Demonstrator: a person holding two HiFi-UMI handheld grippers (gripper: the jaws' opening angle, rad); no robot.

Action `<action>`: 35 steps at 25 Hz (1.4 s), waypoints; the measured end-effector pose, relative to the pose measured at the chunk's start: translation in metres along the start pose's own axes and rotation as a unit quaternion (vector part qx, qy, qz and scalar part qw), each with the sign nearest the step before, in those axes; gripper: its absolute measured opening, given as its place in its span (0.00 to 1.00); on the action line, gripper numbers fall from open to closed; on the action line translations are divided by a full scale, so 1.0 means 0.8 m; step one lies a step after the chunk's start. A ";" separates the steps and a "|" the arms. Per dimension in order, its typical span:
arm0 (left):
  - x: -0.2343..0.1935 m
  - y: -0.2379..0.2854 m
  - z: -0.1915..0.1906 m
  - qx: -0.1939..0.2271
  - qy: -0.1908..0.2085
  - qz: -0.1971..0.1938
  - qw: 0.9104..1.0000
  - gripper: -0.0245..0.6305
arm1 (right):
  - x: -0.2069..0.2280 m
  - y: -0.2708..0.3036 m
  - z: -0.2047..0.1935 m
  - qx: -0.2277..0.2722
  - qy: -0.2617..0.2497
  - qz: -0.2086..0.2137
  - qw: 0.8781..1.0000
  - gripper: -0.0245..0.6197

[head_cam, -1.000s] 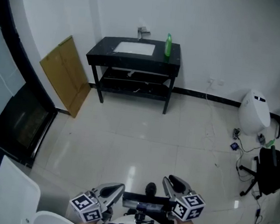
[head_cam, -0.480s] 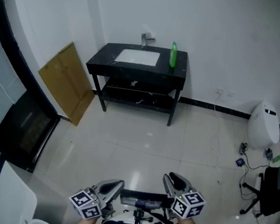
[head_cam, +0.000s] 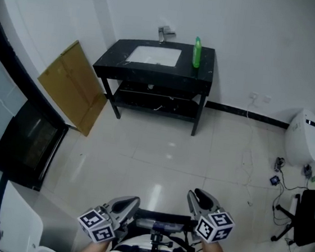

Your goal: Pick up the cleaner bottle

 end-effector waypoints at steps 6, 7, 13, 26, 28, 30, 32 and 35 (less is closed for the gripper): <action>-0.050 0.027 0.010 -0.013 -0.009 -0.006 1.000 0.04 | 0.005 0.042 0.022 0.000 0.000 -0.015 1.000 0.19; -0.062 0.034 0.014 -0.014 -0.008 -0.010 1.000 0.04 | 0.006 0.051 0.028 0.003 0.000 -0.019 1.000 0.19; -0.144 0.064 0.053 -0.018 -0.005 -0.041 0.999 0.04 | -0.010 0.123 0.069 0.014 0.004 -0.035 0.999 0.19; -0.315 0.091 0.122 -0.037 -0.011 -0.095 0.995 0.04 | -0.045 0.282 0.137 0.035 0.007 -0.080 0.996 0.19; -0.336 0.093 0.127 -0.039 -0.011 -0.099 0.994 0.04 | -0.045 0.300 0.141 0.045 0.004 -0.082 0.996 0.19; -0.350 0.094 0.130 -0.039 -0.015 -0.099 0.994 0.04 | -0.050 0.311 0.145 0.039 0.007 -0.089 0.995 0.19; -0.361 0.098 0.135 -0.038 -0.020 -0.100 0.994 0.04 | -0.047 0.320 0.148 0.037 0.009 -0.093 0.995 0.19; -0.377 0.110 0.139 -0.041 -0.026 -0.101 0.994 0.04 | -0.039 0.334 0.160 0.040 0.010 -0.099 0.994 0.19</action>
Point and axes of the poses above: the fingertips, and each gripper's own axes: y forward along the fingers, x to its right, z out of its top, the point moved 4 cm from there along -y, backward along the fingers, and after that the axes turned 8 degrees about y, right-handed, at the moved point
